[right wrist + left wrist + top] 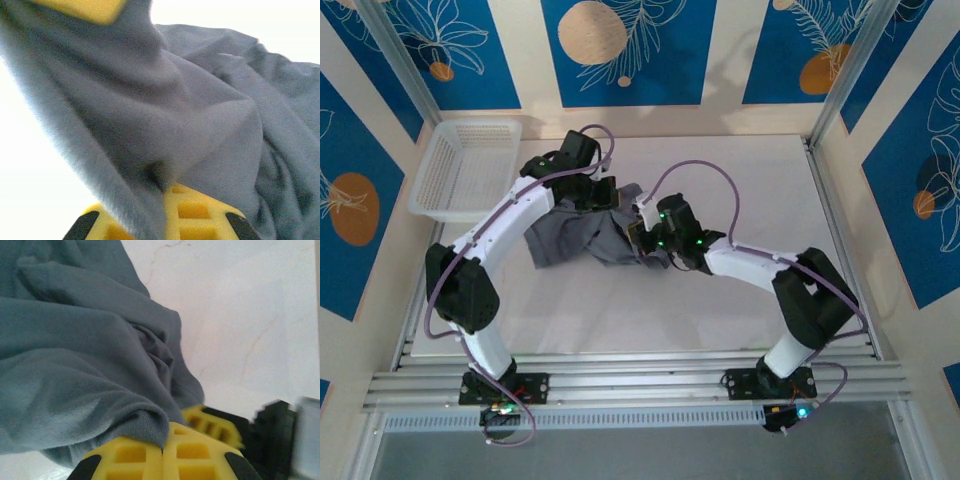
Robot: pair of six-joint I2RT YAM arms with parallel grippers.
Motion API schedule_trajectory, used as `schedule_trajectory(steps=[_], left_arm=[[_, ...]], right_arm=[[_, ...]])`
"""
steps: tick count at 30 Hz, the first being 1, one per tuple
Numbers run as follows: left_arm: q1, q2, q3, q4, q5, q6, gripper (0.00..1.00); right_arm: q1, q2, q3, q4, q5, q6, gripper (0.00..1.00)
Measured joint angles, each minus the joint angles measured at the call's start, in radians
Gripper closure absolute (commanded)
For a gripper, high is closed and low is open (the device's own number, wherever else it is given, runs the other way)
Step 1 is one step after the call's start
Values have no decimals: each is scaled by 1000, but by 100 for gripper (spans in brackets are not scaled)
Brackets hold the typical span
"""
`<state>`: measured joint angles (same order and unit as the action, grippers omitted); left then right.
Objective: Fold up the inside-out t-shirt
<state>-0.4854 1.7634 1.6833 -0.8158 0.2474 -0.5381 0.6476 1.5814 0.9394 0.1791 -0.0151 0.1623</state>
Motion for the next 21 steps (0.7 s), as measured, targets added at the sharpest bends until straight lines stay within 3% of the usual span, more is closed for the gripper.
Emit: schedule_trajectory(steps=[2, 5, 9, 12, 16, 21], left_arm=[[7, 24, 32, -19, -40, 30, 91], [12, 51, 53, -20, -94, 77, 77], [15, 8, -16, 22, -139, 133, 63], [7, -110, -174, 80, -145, 154, 54], [-59, -283, -372, 144, -156, 123, 53], [-206, -389, -550, 274, -175, 16, 26]], right_arm=[[-40, -57, -5, -8, -137, 66, 100], [-121, -141, -35, 37, -338, 220, 100], [-218, -181, -65, 93, -528, 403, 100], [-230, -176, -53, 68, -603, 463, 100], [-230, -158, -21, 38, -649, 509, 100], [-230, -148, -1, 6, -655, 532, 100]])
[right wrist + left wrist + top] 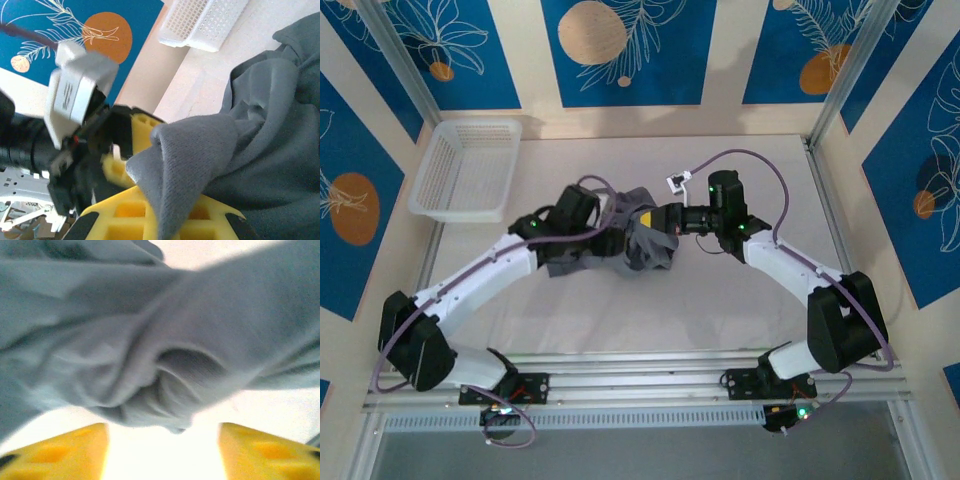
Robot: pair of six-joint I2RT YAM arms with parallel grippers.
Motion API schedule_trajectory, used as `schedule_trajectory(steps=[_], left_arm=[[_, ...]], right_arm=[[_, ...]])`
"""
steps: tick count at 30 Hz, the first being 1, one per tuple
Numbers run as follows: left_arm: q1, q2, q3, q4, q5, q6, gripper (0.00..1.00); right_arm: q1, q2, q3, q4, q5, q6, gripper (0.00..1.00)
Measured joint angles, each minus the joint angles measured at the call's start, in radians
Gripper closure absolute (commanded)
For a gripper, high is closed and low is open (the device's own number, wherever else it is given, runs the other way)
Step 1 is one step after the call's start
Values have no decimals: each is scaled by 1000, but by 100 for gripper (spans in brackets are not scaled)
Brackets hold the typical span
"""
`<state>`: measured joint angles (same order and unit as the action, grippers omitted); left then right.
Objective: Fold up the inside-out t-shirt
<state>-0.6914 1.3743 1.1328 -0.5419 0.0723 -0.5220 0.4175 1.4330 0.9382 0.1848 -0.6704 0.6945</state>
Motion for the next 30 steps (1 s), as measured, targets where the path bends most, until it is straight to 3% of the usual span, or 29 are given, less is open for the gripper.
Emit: schedule_trajectory(steps=[5, 7, 9, 11, 12, 14, 17, 20, 23, 26, 30], left_arm=[[-34, 76, -36, 66, -56, -108, 18], [-32, 118, -36, 92, -90, -127, 24], [-29, 152, -33, 114, -108, -136, 46], [-23, 167, -30, 134, -106, -136, 90], [-15, 167, -29, 144, -100, -133, 100], [15, 153, -30, 173, -39, -136, 100], [99, 110, -43, 277, 167, -180, 100], [149, 71, -40, 340, 359, -192, 100], [149, 43, -27, 308, 450, -155, 100], [148, 19, -27, 265, 486, -126, 100], [148, 16, -30, 260, 511, -122, 100]], right_arm=[[1, 0, 9, -29, -2, 9, 100], [1, 0, 10, -42, -2, 13, 100], [1, 0, 13, -71, 6, 16, 100], [-9, 0, 30, -132, 21, 20, 100], [-21, 0, 40, -162, 27, 21, 100], [-63, 4, 53, -202, 39, 24, 100], [-158, 55, 57, -245, 70, -6, 98], [-207, 181, 90, -318, 69, -71, 77], [-204, 248, 107, -375, 63, -101, 66], [-198, 186, 78, -376, 110, -98, 60], [-159, -90, -61, -295, 300, -121, 52]])
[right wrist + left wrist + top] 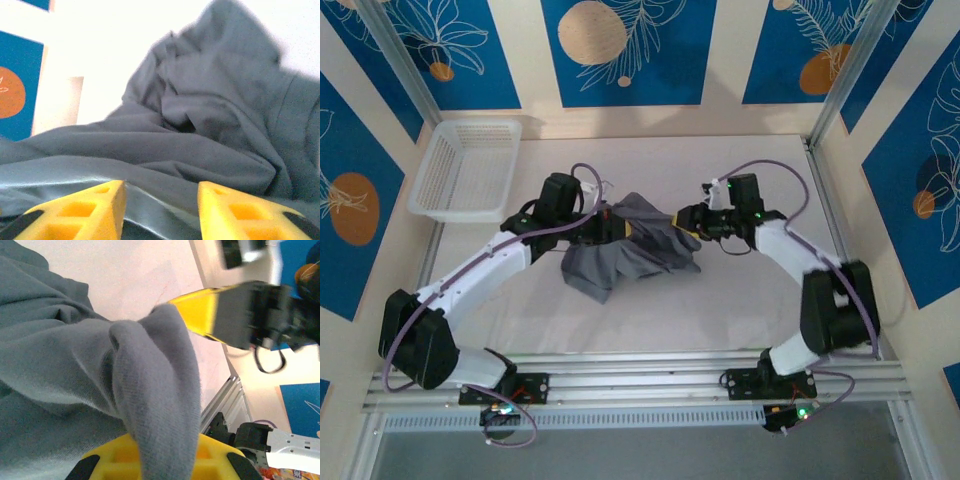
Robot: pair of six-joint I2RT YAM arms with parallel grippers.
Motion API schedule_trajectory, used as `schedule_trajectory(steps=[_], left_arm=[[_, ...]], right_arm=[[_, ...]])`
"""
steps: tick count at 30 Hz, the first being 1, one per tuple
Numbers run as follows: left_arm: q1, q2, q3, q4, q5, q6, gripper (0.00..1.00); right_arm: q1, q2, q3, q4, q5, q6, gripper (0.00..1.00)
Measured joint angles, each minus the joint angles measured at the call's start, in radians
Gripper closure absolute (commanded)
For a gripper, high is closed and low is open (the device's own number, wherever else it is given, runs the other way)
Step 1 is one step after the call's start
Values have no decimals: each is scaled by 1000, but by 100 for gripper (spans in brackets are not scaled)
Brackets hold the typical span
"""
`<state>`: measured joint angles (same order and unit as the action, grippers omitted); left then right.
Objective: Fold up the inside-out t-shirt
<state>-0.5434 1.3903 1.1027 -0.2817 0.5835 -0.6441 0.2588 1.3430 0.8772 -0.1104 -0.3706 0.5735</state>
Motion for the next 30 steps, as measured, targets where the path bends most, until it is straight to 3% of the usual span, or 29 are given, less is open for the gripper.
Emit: schedule_trajectory(steps=[3, 6, 9, 12, 15, 16, 17, 19, 20, 23, 27, 30], left_arm=[[0, 5, -1, -3, 13, 2, 100], [0, 16, 0, -8, 20, 12, 100], [0, 27, 0, -14, 24, 19, 100], [0, 30, 0, -18, 27, 19, 100], [0, 30, 0, -19, 30, 19, 100], [0, 30, 0, -19, 30, 19, 100], [0, 29, 0, -19, 30, 19, 100], [0, 29, 0, -22, 30, 19, 100], [0, 29, 0, -26, 28, 23, 100], [5, 30, 18, -77, -13, 42, 100], [39, 84, 74, -123, -69, 92, 89], [70, 183, 90, -90, -99, 121, 73]], right_arm=[[143, -217, -143, 162, 172, -134, 41], [315, -303, -239, 291, 286, -328, 49], [368, -259, -249, 337, 342, -491, 49], [386, -164, -241, 374, 421, -645, 36], [390, -53, -234, 413, 501, -790, 33], [390, -21, -225, 417, 515, -826, 36], [390, 14, -215, 420, 526, -860, 48], [389, 66, -191, 424, 537, -901, 91], [389, 83, -178, 420, 540, -908, 100], [381, 78, -142, 371, 470, -900, 100], [310, -25, -108, 278, 138, -771, 100], [224, -109, -105, 278, -89, -601, 100]])
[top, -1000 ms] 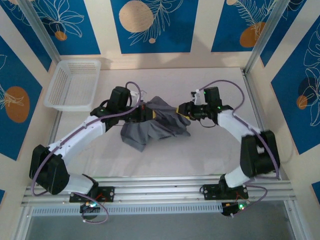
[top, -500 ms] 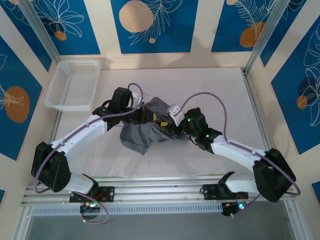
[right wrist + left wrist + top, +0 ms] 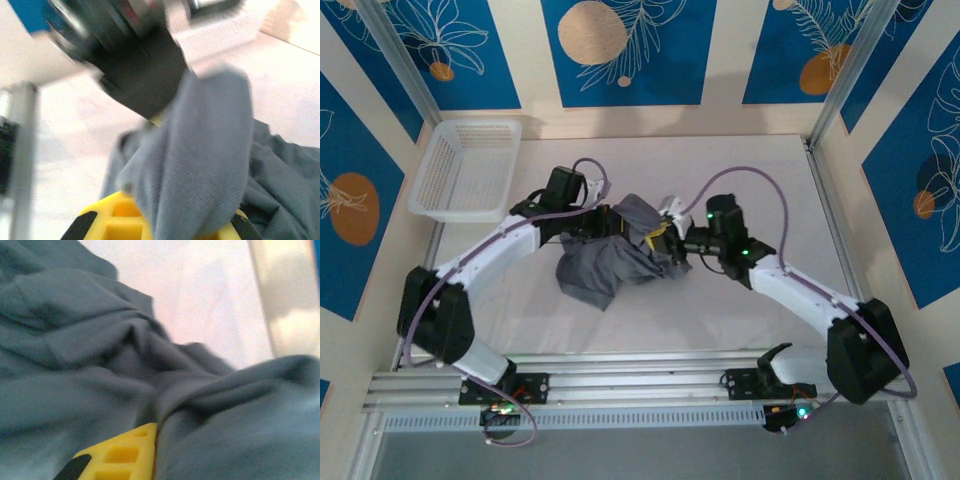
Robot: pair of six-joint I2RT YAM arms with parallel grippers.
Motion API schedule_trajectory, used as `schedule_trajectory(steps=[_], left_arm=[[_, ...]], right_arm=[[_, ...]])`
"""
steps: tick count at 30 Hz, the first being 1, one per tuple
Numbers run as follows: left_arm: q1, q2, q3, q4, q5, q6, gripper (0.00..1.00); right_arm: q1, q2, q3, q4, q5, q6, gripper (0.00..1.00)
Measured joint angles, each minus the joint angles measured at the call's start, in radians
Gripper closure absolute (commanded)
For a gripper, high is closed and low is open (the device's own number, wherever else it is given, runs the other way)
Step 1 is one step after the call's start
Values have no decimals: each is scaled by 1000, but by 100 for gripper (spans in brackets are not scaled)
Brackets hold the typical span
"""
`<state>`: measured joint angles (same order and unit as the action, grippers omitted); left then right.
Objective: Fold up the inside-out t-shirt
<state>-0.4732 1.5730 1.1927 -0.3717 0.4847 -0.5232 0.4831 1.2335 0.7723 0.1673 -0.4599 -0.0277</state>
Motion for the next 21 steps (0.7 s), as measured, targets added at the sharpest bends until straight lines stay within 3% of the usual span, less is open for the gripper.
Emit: schedule_trajectory(steps=[3, 6, 13, 16, 21], left_arm=[[6, 81, 0, 30, -6, 10, 54], [6, 91, 0, 55, -4, 15, 42], [7, -100, -21, 32, -79, 89, 29], [2, -234, -48, 10, -95, 110, 33], [-80, -316, -59, -14, -116, 115, 63]], right_arm=[[-62, -44, 0, 12, -144, 162, 100], [-81, -47, 0, 10, -211, 261, 100], [-120, -19, 1, 14, -263, 393, 100], [-129, 13, 8, -1, -259, 414, 100], [-132, 43, 26, -24, -248, 433, 100]])
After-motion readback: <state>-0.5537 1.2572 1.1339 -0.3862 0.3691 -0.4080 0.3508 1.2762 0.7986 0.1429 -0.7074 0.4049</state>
